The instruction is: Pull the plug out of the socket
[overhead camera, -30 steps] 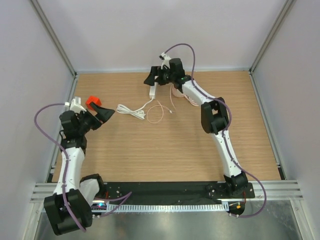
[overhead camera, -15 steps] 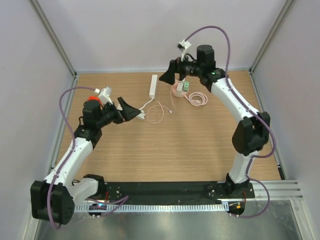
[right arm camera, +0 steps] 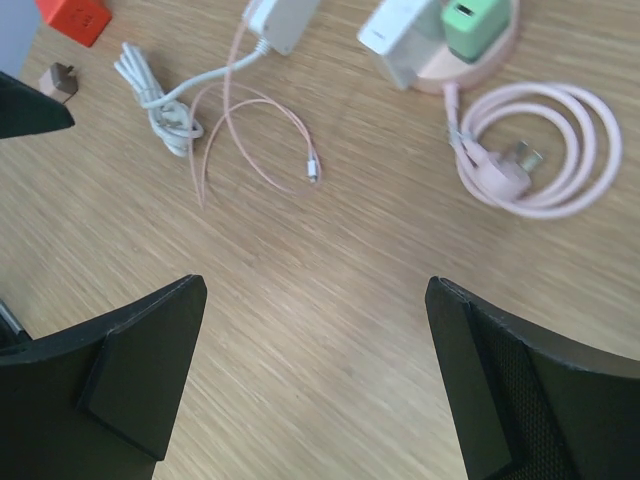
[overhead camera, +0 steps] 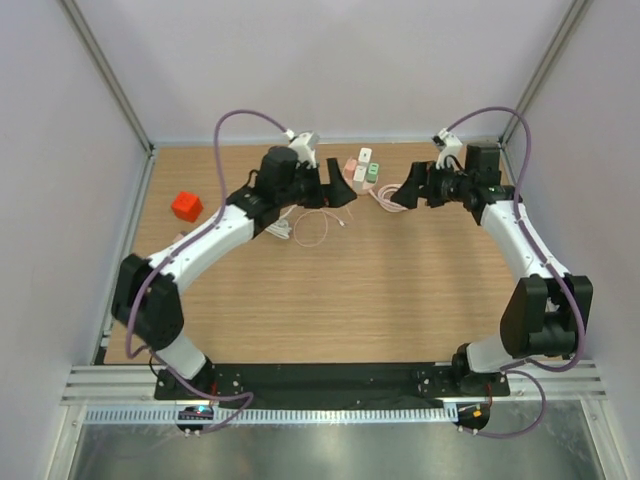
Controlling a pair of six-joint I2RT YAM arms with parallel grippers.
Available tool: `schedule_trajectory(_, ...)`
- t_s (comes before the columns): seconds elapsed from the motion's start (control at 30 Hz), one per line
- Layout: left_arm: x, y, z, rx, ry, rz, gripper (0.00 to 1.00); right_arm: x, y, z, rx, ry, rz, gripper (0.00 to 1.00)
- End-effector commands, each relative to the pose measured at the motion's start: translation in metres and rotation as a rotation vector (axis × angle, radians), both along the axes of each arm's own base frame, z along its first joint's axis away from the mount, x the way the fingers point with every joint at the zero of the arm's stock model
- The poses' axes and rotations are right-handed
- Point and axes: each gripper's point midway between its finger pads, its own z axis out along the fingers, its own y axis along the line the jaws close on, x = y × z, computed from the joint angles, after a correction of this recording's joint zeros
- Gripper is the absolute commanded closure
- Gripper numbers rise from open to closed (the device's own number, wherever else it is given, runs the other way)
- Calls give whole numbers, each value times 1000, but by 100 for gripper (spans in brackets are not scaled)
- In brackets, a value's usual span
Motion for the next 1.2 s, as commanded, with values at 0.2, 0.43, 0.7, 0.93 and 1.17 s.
schedule_trajectory(0.2,54,-71,-41,241,10,50,19,-10,-50,0,97,59,-146,1)
schedule_trajectory(0.43,103,-64,-80,436,-4,205,28,-11,-52,-7,105,55,-132,2)
schedule_trajectory(0.7,139,-61,-107,542,-61,289,31,-12,-50,-11,122,71,-122,2)
schedule_trajectory(0.93,161,-63,-124,588,-111,321,36,-11,-55,-9,134,66,-135,1)
schedule_trajectory(1.17,179,-71,-125,560,-159,333,43,-12,-61,-10,157,73,-145,2)
